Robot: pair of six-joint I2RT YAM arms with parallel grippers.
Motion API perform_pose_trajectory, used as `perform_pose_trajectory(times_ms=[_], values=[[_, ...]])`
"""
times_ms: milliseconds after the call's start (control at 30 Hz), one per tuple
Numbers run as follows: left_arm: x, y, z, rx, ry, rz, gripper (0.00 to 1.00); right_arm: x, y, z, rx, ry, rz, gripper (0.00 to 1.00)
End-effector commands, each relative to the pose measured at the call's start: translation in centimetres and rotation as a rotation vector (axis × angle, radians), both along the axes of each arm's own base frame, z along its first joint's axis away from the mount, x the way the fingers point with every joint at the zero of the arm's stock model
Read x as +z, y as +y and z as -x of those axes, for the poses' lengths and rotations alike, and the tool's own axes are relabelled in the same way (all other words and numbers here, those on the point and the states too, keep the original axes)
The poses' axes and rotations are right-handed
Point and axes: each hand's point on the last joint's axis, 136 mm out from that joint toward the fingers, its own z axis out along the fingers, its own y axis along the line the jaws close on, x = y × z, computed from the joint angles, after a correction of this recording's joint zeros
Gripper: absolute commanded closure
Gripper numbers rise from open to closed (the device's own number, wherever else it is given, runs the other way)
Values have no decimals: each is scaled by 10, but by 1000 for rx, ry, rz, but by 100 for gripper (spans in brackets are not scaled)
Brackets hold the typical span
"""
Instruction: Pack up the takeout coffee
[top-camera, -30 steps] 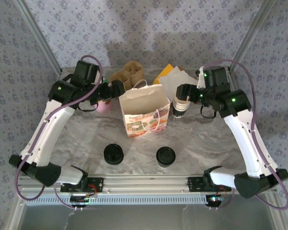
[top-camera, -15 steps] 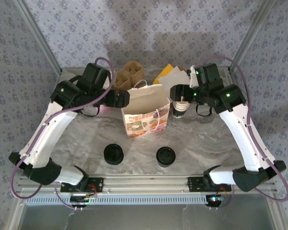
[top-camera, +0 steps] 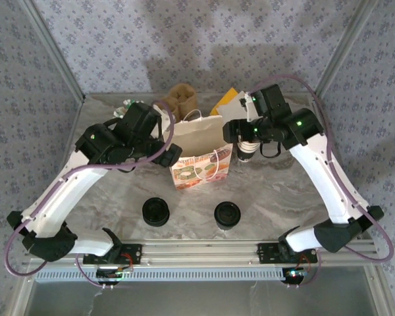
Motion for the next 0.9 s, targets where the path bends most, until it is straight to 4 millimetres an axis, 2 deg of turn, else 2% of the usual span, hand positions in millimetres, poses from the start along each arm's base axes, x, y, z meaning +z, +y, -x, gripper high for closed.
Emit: perform_pose_trajectory(times_ms=[0, 200, 500, 867], values=[[17, 2, 0, -95, -138, -45, 0, 6, 12, 11, 110, -5, 58, 19], [15, 4, 4, -152, -189, -90, 0, 1, 40, 13, 202, 71, 104, 19], [12, 6, 5, -199, -238, -144, 0, -7, 77, 15, 293, 86, 179, 21], [27, 25, 15, -165, -270, -133, 0, -9, 91, 12, 322, 90, 158, 20]])
